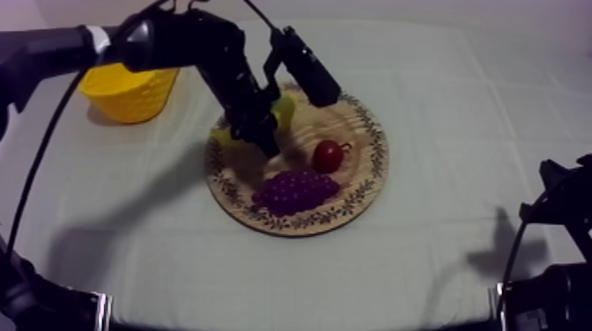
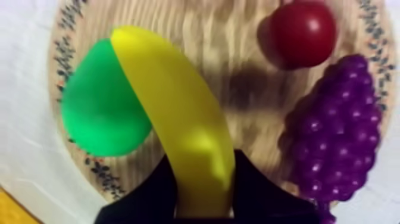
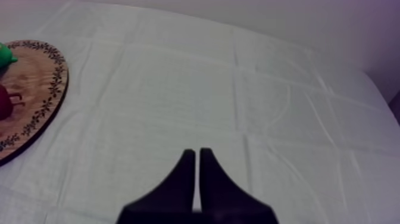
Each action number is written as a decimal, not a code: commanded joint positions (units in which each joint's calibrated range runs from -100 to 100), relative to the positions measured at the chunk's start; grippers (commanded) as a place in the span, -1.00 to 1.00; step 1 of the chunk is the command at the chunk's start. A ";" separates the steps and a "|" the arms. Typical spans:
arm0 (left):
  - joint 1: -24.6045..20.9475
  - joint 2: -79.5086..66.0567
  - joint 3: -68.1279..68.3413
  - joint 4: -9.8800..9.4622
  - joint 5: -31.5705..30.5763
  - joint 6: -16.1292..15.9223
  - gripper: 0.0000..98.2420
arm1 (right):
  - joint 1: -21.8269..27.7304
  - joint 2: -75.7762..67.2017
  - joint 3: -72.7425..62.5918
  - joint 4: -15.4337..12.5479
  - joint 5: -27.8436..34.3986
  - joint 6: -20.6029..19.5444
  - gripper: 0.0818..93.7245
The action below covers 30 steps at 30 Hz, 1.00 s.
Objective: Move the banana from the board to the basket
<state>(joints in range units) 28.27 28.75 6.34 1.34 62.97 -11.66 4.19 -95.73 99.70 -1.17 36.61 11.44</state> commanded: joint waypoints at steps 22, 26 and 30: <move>-1.29 -26.36 -5.06 -2.80 8.25 2.77 -0.68 | 0.02 -0.02 -0.03 0.02 0.00 -0.03 -1.00; -2.72 -30.81 -4.81 -3.02 9.40 3.18 -0.69 | 0.02 -0.02 -0.03 0.02 0.00 -0.03 -1.00; -4.83 -35.13 -2.54 -3.06 9.51 3.37 -0.69 | 0.02 -0.02 -0.03 0.02 0.00 -0.03 -1.00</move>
<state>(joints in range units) 24.23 -4.65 3.20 -1.70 72.59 -8.30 4.19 -95.73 99.70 -1.17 36.61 11.38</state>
